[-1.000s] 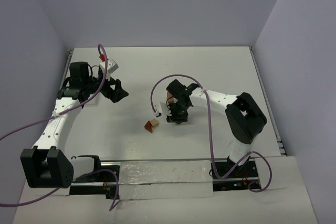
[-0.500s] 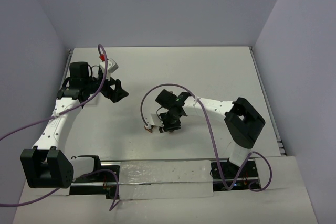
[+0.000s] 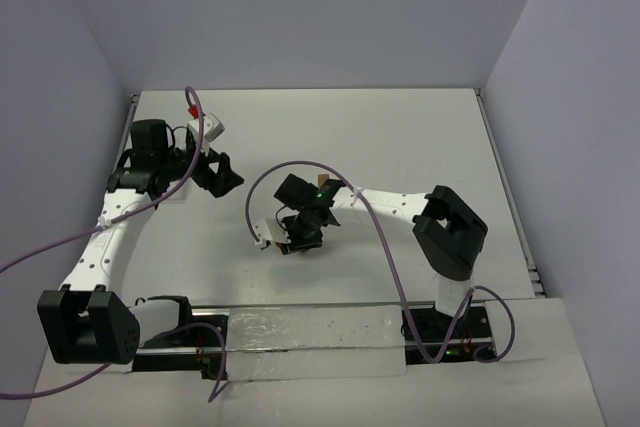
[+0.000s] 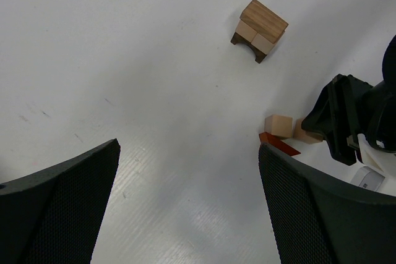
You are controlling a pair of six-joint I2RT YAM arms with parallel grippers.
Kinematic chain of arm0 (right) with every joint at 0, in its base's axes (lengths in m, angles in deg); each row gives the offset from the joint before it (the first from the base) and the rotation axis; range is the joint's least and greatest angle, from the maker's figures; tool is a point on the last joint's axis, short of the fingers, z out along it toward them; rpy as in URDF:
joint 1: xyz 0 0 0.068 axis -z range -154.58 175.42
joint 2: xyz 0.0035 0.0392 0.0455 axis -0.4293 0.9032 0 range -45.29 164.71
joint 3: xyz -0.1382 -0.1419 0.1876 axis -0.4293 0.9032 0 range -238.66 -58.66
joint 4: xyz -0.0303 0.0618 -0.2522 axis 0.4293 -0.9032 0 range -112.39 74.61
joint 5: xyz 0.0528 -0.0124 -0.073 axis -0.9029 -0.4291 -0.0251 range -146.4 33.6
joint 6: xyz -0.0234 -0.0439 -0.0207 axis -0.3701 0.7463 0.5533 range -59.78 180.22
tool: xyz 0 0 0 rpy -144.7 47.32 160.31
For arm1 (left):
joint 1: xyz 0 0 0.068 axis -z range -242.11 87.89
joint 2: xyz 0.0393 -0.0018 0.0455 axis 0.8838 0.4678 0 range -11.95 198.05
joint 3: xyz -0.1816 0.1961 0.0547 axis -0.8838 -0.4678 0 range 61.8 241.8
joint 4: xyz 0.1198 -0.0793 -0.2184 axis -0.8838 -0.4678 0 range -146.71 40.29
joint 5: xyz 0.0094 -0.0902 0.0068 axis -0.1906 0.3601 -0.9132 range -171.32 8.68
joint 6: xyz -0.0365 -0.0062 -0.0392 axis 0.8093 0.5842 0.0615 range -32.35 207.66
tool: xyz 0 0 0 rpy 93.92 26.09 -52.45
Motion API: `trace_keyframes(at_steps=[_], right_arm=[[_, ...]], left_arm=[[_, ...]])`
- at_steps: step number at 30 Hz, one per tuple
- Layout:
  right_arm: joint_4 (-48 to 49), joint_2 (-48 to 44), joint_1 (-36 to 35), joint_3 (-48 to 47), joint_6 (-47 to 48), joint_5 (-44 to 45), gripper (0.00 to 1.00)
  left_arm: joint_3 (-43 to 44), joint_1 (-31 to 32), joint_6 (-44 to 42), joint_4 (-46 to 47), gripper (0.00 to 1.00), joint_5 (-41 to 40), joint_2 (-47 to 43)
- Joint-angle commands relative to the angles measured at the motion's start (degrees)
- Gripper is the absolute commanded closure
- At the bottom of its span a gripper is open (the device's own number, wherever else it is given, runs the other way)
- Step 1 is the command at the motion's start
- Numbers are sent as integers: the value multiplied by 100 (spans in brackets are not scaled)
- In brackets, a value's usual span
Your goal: Build the wood block tower
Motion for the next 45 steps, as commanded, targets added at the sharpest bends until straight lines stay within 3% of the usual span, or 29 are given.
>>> trace_keyframes(at_steps=[1,8,23,33,36,39,45], right_arm=[[191,104,-51,-284,-140,13,58],[305,169,-51,-240,-188,92,57],[334,225,-73,-328,-290,144,45],[101,-303,-113,-273,-283,186,41],[121,-459,-89,-216,-242,221,30],[182,-520,-9,-170,-151,224,1],[439,-492,92,-12,53,188,0]], left_arm=[[21,25,-82,20,1,61,-108],[4,25,-91,20,1,43,-99],[-14,25,-73,38,1,52,-64],[0,25,-59,16,1,66,-60],[4,25,-47,38,1,78,-55],[4,25,-29,55,1,87,-30],[2,25,-47,57,1,61,-18]])
